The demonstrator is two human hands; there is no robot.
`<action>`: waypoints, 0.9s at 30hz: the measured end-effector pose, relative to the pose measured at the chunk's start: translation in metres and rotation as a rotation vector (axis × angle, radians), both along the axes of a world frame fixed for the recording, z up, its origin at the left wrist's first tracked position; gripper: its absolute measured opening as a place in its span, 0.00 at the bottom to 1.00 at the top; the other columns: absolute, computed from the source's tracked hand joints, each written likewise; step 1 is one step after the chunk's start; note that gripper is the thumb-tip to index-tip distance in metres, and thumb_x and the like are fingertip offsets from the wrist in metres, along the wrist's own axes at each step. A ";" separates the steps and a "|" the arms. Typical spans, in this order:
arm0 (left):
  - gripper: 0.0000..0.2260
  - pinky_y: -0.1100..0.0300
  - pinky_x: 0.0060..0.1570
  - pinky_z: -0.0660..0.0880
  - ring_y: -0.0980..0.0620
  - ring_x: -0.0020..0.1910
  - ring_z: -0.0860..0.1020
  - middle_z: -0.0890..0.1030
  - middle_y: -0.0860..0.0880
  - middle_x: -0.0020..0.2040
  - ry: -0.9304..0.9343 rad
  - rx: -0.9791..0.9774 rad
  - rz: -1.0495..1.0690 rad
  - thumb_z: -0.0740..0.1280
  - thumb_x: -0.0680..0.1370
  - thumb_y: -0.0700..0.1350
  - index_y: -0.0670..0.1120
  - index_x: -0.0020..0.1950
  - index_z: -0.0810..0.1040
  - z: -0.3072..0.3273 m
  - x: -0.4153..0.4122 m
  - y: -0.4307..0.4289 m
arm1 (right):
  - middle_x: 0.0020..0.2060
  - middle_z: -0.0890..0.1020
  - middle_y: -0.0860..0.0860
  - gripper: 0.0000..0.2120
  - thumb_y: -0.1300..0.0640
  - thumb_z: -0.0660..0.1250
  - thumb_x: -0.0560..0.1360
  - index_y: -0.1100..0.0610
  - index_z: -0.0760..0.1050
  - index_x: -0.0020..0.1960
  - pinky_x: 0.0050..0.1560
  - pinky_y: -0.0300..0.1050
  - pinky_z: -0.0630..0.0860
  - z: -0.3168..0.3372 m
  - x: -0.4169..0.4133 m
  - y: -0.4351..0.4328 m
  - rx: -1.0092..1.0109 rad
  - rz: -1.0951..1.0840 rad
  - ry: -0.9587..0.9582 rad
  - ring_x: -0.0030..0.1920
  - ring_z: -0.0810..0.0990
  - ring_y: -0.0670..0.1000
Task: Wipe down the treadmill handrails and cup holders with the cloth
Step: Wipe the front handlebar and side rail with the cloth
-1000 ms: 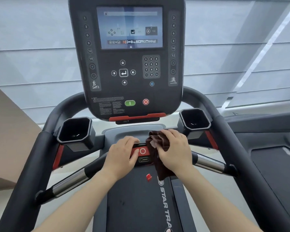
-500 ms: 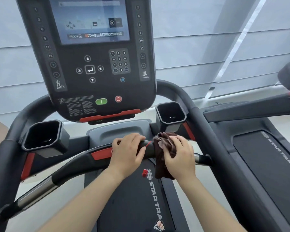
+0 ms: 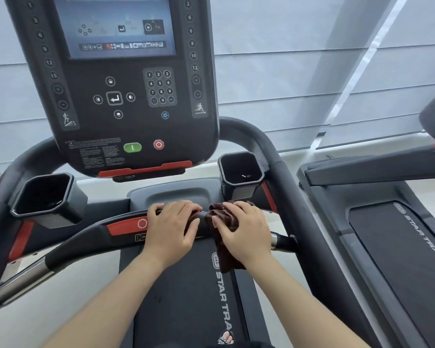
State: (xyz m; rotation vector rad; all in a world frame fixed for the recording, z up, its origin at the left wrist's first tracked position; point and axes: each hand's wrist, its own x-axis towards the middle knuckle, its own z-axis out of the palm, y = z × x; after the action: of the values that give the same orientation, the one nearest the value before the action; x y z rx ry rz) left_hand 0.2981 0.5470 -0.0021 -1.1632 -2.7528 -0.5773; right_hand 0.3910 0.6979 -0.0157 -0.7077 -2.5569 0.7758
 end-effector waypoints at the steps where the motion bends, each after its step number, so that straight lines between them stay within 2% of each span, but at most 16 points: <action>1: 0.13 0.55 0.55 0.58 0.56 0.55 0.75 0.78 0.60 0.53 -0.003 -0.003 -0.001 0.55 0.75 0.53 0.56 0.55 0.74 0.001 0.000 0.000 | 0.53 0.79 0.46 0.18 0.40 0.65 0.71 0.49 0.78 0.56 0.59 0.51 0.72 -0.002 0.002 0.001 0.002 0.014 0.014 0.57 0.74 0.55; 7: 0.10 0.55 0.56 0.58 0.58 0.57 0.72 0.76 0.61 0.54 -0.045 0.024 0.001 0.57 0.75 0.51 0.57 0.53 0.74 0.005 -0.002 0.002 | 0.53 0.80 0.49 0.14 0.49 0.70 0.70 0.53 0.79 0.53 0.59 0.45 0.69 -0.020 0.030 0.016 0.069 -0.021 0.153 0.55 0.75 0.57; 12: 0.10 0.55 0.56 0.60 0.57 0.59 0.72 0.76 0.59 0.56 -0.066 -0.023 -0.115 0.61 0.76 0.48 0.55 0.56 0.76 0.004 -0.001 0.024 | 0.51 0.80 0.46 0.11 0.52 0.70 0.70 0.51 0.80 0.52 0.54 0.43 0.69 -0.017 0.028 0.028 -0.044 -0.129 0.039 0.55 0.75 0.55; 16: 0.09 0.56 0.48 0.63 0.57 0.51 0.76 0.79 0.60 0.49 -0.020 -0.053 -0.076 0.59 0.75 0.50 0.57 0.49 0.78 0.001 0.001 0.037 | 0.55 0.78 0.49 0.13 0.53 0.69 0.70 0.52 0.78 0.54 0.58 0.49 0.71 -0.019 0.040 0.016 0.001 -0.120 0.061 0.58 0.73 0.56; 19: 0.10 0.58 0.44 0.61 0.58 0.46 0.77 0.80 0.61 0.46 0.013 -0.072 -0.092 0.57 0.75 0.51 0.57 0.46 0.78 -0.002 0.000 0.037 | 0.57 0.78 0.50 0.14 0.54 0.69 0.70 0.53 0.78 0.56 0.60 0.51 0.71 -0.022 0.046 0.021 0.010 -0.136 0.033 0.59 0.72 0.57; 24: 0.12 0.57 0.44 0.63 0.56 0.43 0.77 0.80 0.59 0.44 0.040 -0.073 -0.125 0.55 0.76 0.52 0.56 0.46 0.78 -0.003 -0.005 0.035 | 0.56 0.78 0.46 0.14 0.55 0.69 0.71 0.53 0.78 0.56 0.59 0.43 0.67 -0.017 0.034 0.033 -0.105 -0.245 -0.057 0.58 0.73 0.54; 27: 0.13 0.57 0.43 0.64 0.56 0.42 0.77 0.80 0.59 0.43 0.048 -0.063 -0.150 0.54 0.76 0.52 0.56 0.46 0.78 -0.004 -0.004 0.034 | 0.57 0.78 0.48 0.14 0.56 0.70 0.70 0.54 0.78 0.56 0.61 0.50 0.70 -0.019 0.040 0.023 -0.076 -0.272 -0.021 0.58 0.73 0.55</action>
State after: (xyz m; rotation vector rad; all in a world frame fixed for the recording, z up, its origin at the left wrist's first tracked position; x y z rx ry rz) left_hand 0.2943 0.5812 -0.0058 -1.3881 -2.6784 -0.4730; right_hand 0.4305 0.7209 -0.0345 -1.0650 -2.3901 0.7794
